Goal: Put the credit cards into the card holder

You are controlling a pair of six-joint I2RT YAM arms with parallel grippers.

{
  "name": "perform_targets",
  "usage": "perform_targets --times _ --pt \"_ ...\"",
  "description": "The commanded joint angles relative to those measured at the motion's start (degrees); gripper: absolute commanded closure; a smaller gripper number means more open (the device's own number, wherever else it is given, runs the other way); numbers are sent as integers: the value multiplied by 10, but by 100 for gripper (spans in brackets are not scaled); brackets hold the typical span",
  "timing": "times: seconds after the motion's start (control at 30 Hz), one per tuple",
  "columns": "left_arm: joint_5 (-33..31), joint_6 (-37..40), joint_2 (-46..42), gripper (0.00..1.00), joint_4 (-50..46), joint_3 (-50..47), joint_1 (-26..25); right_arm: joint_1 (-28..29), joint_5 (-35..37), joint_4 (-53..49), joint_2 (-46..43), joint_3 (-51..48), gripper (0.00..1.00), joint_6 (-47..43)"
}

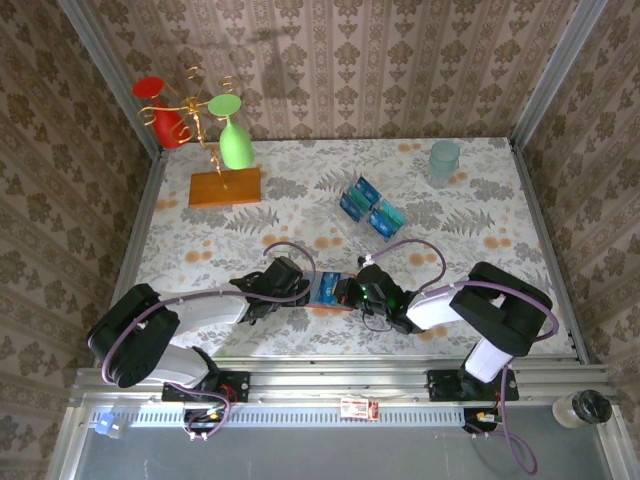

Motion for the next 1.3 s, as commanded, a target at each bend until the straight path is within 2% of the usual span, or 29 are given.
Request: perform_targets --times 0.0,0.8,1.27 --pt "13 -11 10 0 -46 -24 1 6 7 -50 -1 -3 100 4" --pt "11 -12 8 0 -46 -27 1 7 -13 -92 -7 1 100 11" --pt "11 -15 7 0 -43 -32 0 7 -37 -114 26 33 100 11"
